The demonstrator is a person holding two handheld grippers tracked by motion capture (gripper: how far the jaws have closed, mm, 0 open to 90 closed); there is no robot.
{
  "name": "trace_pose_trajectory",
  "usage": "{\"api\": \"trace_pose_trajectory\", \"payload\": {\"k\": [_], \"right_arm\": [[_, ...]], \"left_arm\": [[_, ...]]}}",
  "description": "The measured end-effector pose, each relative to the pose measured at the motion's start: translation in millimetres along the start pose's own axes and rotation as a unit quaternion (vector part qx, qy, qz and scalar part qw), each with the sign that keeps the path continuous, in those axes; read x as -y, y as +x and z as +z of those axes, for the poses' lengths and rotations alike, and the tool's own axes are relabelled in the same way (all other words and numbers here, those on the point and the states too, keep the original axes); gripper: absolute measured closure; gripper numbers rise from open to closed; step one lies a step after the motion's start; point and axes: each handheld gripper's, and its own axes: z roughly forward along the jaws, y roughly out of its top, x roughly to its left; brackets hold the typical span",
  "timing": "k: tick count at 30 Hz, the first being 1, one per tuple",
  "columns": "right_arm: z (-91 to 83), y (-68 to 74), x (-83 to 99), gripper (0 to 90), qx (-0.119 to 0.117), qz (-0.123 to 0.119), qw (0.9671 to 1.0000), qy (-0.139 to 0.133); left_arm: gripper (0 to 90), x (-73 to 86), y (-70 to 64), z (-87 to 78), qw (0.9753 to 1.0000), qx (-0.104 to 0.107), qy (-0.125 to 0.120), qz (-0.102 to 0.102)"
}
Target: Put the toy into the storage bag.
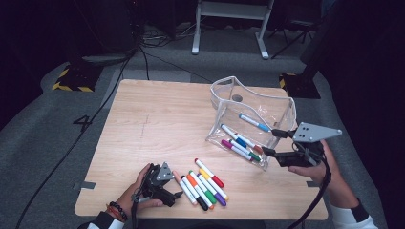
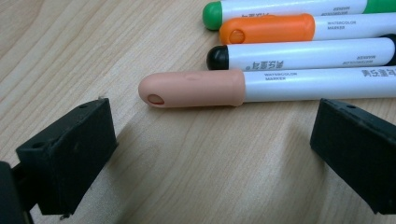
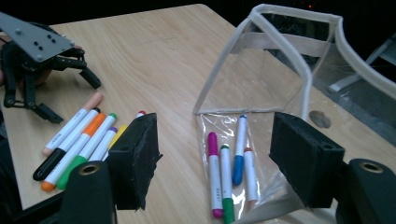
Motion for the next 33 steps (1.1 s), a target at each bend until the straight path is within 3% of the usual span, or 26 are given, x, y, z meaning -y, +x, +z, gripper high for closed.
{"api": "trace_pose_trajectory", "payload": {"k": [9, 17, 26, 33], "right_arm": [[29.4, 36.9, 27.3, 34.2, -0.033, -0.015, 0.9993, 0.009], [90.2, 62.8, 59.5, 38.7, -0.079, -0.017, 0.9955, 0.050], [147.5, 73.7, 76.2, 42.4, -0.118, -0.015, 0.9892, 0.086], [162.0, 73.4, 75.5, 44.5, -0.127, -0.007, 0.9878, 0.090]], "left_arm": [[0.5, 0.0, -0.1, -0.1, 1.0000, 0.000, 0.000, 0.000], [0.5, 0.1, -0.2, 0.0, 1.0000, -0.001, 0.000, -0.001], [0.5, 0.0, -0.1, 0.0, 1.0000, 0.000, 0.000, -0.001], [0.4, 0.0, -0.1, 0.0, 1.0000, 0.000, 0.000, -0.001]]}}
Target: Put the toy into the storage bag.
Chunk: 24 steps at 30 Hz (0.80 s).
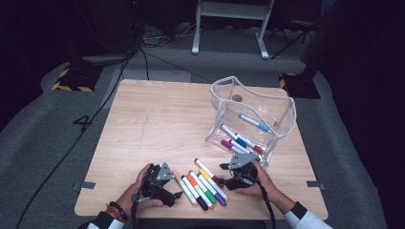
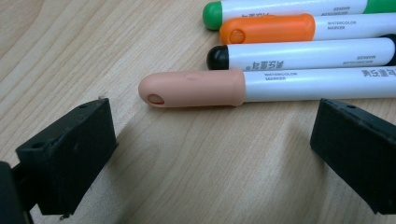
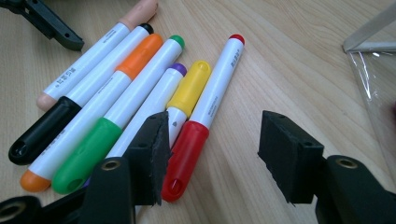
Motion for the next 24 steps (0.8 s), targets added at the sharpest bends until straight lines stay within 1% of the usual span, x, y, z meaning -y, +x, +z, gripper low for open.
{"api": "trace_pose_trajectory", "payload": {"k": [1, 3, 6, 7, 8, 9, 10, 11, 12, 13, 14, 15, 16, 18, 20, 22, 24], "right_arm": [[0.4, -0.1, -0.9, 45.1, 0.004, -0.002, 1.0000, 0.001], [2.1, -1.8, -1.0, 46.1, -0.004, 0.005, 1.0000, -0.002], [8.0, -4.0, 0.4, 46.9, 0.001, 0.011, 0.9999, 0.009], [9.9, -5.4, 1.0, 47.8, -0.005, 0.016, 0.9998, 0.008], [11.3, -6.5, 1.2, 48.7, -0.001, 0.015, 0.9998, 0.012], [13.1, -8.2, 1.5, 52.1, 0.006, 0.015, 0.9997, 0.017], [13.9, -9.3, 1.8, 55.1, 0.005, 0.015, 0.9996, 0.021], [15.7, -10.7, 2.6, 55.9, 0.010, 0.015, 0.9994, 0.030], [17.4, -12.4, 4.0, 57.0, 0.021, 0.017, 0.9989, 0.040], [17.1, -16.4, 6.7, 60.8, 0.020, 0.027, 0.9987, 0.038], [16.0, -18.8, 8.2, 64.4, 0.019, 0.033, 0.9987, 0.035], [14.3, -21.5, 9.4, 70.9, 0.024, 0.035, 0.9984, 0.036], [12.5, -23.7, 10.3, 73.7, 0.029, 0.037, 0.9981, 0.038], [10.0, -26.7, 13.1, 75.4, 0.027, 0.036, 0.9983, 0.036], [7.8, -28.3, 14.6, 75.5, 0.031, 0.036, 0.9981, 0.039], [5.7, -28.4, 16.2, 75.6, 0.037, 0.029, 0.9981, 0.039], [0.6, -28.4, 16.1, 75.6, 0.037, 0.026, 0.9985, 0.029]], "left_arm": [[0.4, 0.0, 0.0, 0.0, 1.0000, 0.000, 0.000, 0.000], [0.4, 0.0, 0.0, 0.0, 1.0000, 0.000, 0.000, 0.000], [0.4, 0.0, 0.0, 0.0, 1.0000, 0.000, 0.000, 0.000], [0.4, 0.0, 0.0, 0.0, 1.0000, 0.000, 0.000, 0.000], [0.4, 0.0, 0.0, 0.0, 1.0000, 0.000, 0.000, 0.000], [0.4, 0.0, 0.0, 0.0, 1.0000, 0.000, 0.000, 0.000], [0.4, 0.0, 0.1, 0.0, 1.0000, 0.000, 0.000, 0.000], [0.4, 0.0, 0.1, 0.0, 1.0000, 0.000, 0.000, 0.000], [0.4, -0.1, 0.1, 0.0, 1.0000, 0.000, 0.000, 0.000], [0.4, -0.1, 0.0, 0.1, 1.0000, 0.000, 0.000, 0.000], [0.4, -0.1, 0.1, 0.0, 1.0000, 0.000, 0.000, 0.001], [0.4, -0.1, -0.1, 0.1, 1.0000, 0.000, 0.000, -0.001], [0.4, -0.1, 0.0, 0.2, 1.0000, 0.000, 0.000, -0.001], [0.4, -0.2, 0.0, 0.3, 1.0000, 0.000, 0.000, -0.001], [0.4, -0.2, -0.1, 0.3, 1.0000, 0.000, 0.000, -0.001], [0.4, -0.2, -0.1, 0.3, 1.0000, 0.000, 0.000, -0.001], [0.4, -0.2, 0.0, 0.3, 1.0000, 0.000, 0.000, -0.001]]}}
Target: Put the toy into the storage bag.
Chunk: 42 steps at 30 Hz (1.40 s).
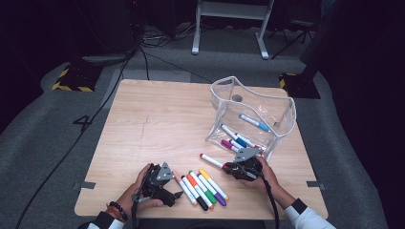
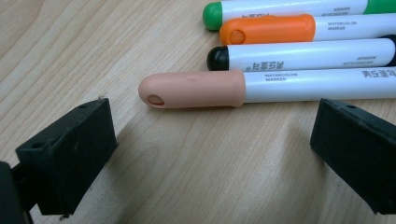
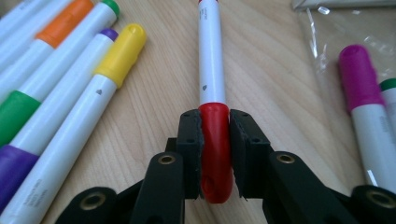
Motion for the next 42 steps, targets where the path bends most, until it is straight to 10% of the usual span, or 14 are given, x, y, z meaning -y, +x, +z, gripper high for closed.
{"api": "trace_pose_trajectory", "payload": {"k": [28, 42], "right_arm": [[-142.5, -4.1, -64.1, 75.6, 0.087, -0.060, 0.9868, -0.123], [-190.6, -61.8, -92.4, 75.6, 0.148, -0.009, 0.9815, -0.121]], "left_arm": [[0.4, 0.1, 0.0, -0.1, 1.0000, 0.000, 0.000, 0.000], [0.4, 0.1, 0.0, 0.0, 1.0000, 0.000, 0.000, 0.000]]}}
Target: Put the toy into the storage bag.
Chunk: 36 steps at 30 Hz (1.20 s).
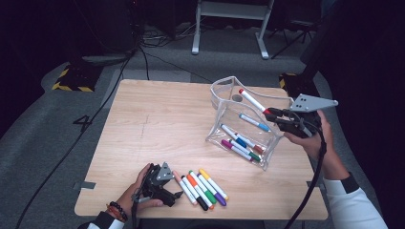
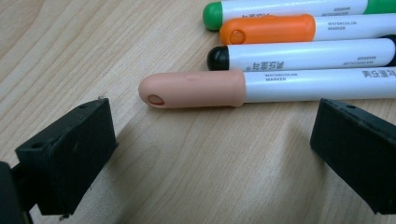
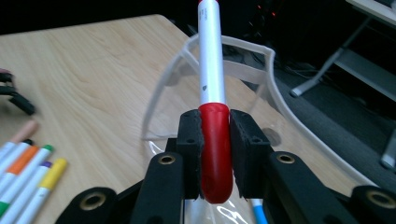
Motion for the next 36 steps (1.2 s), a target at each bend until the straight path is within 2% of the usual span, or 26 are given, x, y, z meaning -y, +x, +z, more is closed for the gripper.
{"api": "trace_pose_trajectory", "payload": {"k": [3, 6, 12, 14, 16, 18, 20, 28, 33, 36], "right_arm": [[9.4, -12.0, -0.6, 75.6, 0.004, 0.007, 0.9997, 0.022], [21.3, -20.9, 0.0, 75.6, 0.015, 0.005, 0.9987, 0.048], [42.7, -35.6, 2.1, 75.6, 0.004, 0.019, 0.9960, 0.087], [50.6, -37.6, 1.8, 75.6, 0.003, 0.016, 0.9937, 0.111], [55.8, -39.0, 1.7, 75.6, -0.003, 0.020, 0.9924, 0.121], [60.7, -39.3, 1.1, 75.6, 0.001, 0.018, 0.9903, 0.138], [64.9, -41.4, 1.2, 75.6, -0.001, 0.026, 0.9887, 0.147], [80.4, -45.4, 4.9, 75.5, -0.009, 0.036, 0.9793, 0.199], [86.8, -42.3, 9.7, 75.4, -0.035, 0.035, 0.9738, 0.222], [87.4, -40.2, 10.7, 75.4, -0.049, 0.032, 0.9721, 0.227]], "left_arm": [[0.4, 0.0, 0.0, 0.0, 1.0000, 0.000, 0.000, 0.000], [0.4, 0.0, 0.0, 0.0, 1.0000, 0.000, 0.000, 0.000], [0.4, 0.0, 0.1, 0.0, 1.0000, 0.000, 0.000, 0.000], [0.3, -0.1, 0.1, 0.0, 1.0000, 0.000, 0.000, 0.000], [0.3, 0.0, 0.1, 0.0, 1.0000, 0.001, 0.000, 0.000], [0.3, 0.0, 0.1, 0.0, 1.0000, 0.000, 0.000, 0.000], [0.4, 0.0, 0.1, 0.0, 1.0000, 0.000, 0.000, 0.000], [0.4, 0.0, 0.1, 0.0, 1.0000, 0.001, 0.000, 0.000], [0.4, 0.0, 0.1, 0.0, 1.0000, 0.000, 0.000, 0.000], [0.4, 0.0, 0.1, 0.0, 1.0000, 0.000, 0.000, 0.000]]}}
